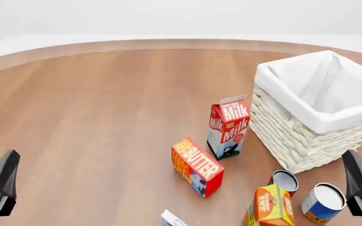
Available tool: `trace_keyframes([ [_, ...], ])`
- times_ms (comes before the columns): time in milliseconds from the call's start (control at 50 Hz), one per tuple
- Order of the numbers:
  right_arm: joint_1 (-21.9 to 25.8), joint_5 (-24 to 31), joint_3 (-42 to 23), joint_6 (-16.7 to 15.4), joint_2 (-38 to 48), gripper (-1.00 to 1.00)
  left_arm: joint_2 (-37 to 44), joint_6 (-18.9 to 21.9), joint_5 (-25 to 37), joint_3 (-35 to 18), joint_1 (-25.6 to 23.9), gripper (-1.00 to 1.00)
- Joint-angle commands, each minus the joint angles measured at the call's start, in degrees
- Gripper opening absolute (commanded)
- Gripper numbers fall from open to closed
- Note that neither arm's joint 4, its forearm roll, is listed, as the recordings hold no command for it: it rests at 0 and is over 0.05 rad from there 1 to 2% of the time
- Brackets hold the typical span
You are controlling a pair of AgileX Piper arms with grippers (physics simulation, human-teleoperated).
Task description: Pick up the cream cheese box and the butter, and put them in the basket.
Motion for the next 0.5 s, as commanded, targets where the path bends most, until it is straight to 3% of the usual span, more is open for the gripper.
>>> trace_keyframes([
  [20, 0.21, -0.23, 0.12, 0.01, -0.07, 1.0, 0.26, 0.0, -0.07, -0.15, 0.0, 1.0],
  [160, 0.46, 0.74, -0.61, 0.39, 0.11, 1.0, 0.26, 0.0, -0.07, -0.15, 0.0, 1.0],
  [260, 0.9, 3.31, -4.57, 1.33, 2.08, 1.0, 0.26, 0.0, -0.07, -0.15, 0.0, 1.0],
  [500, 4.81, 7.38, -14.37, -2.59, 7.02, 1.0, 0.26, 0.0, -0.07, -0.15, 0.0, 1.0],
])
